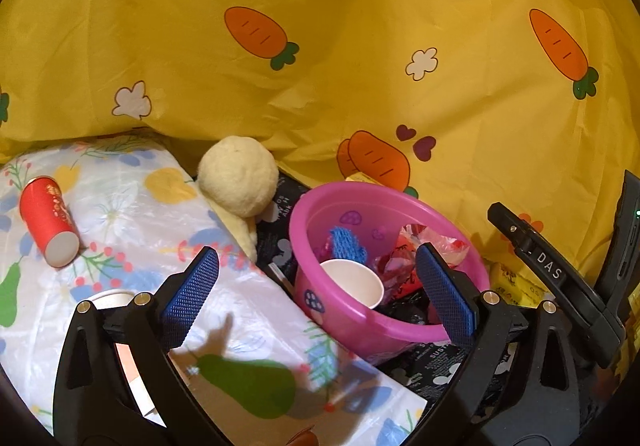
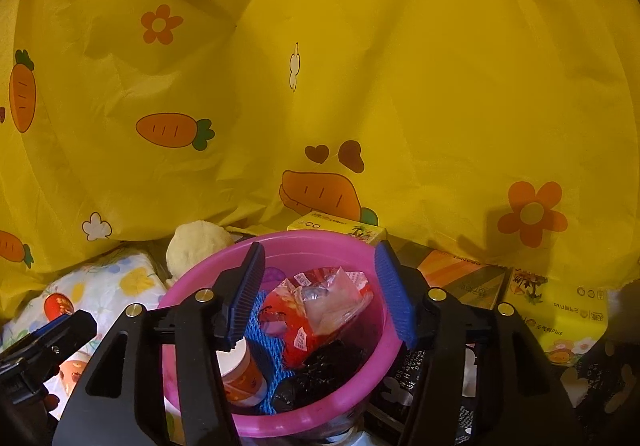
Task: Collect trash
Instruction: 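Move both open tools from the bucket back toward the remaining cups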
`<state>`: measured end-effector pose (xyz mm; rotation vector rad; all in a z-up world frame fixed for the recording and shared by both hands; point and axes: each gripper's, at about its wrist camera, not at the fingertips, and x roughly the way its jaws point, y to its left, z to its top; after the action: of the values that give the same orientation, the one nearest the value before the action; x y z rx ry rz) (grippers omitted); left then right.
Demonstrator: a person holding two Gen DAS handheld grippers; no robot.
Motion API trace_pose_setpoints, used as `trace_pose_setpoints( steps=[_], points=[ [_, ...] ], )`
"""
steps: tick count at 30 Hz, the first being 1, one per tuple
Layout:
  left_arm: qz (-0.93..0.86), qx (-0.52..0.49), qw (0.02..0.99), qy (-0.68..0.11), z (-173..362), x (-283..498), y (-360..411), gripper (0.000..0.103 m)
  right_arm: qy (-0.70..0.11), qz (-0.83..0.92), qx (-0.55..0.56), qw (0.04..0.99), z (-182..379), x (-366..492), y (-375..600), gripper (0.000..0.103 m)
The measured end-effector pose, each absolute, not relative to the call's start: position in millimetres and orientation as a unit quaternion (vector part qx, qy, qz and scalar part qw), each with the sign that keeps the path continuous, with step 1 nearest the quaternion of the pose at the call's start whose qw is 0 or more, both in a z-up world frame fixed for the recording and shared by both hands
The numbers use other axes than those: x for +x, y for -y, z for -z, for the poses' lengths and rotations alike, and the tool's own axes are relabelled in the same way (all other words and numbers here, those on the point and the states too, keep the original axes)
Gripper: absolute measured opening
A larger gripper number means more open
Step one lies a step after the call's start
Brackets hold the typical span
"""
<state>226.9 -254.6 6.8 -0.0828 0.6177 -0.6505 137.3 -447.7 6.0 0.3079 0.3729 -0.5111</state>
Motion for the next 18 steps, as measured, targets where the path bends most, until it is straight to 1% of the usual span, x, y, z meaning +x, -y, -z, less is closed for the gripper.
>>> trace_pose_setpoints(
  steps=[1,2,8,18],
  points=[
    [0.308,-0.038,0.903,-0.297,-7.1,224.1,250.2,0.097,-0.180,0.249,0.149,0.940,-6.3,135.1,443.4,0.069],
    [0.304,-0.038,0.905,-0.293,-7.7,221.4,245.5,0.097,-0.177,0.247,0.147,0.941,-6.6,132.9,439.0,0.074],
    [0.265,-0.029,0.921,-0.283,-6.5,205.4,214.9,0.097,-0.174,0.232,0.131,0.948,-4.9,124.2,408.5,0.087],
    [0.212,-0.019,0.936,-0.279,3.5,181.4,170.6,0.097,-0.181,0.201,0.126,0.955,1.7,112.6,366.1,0.090]
  ],
)
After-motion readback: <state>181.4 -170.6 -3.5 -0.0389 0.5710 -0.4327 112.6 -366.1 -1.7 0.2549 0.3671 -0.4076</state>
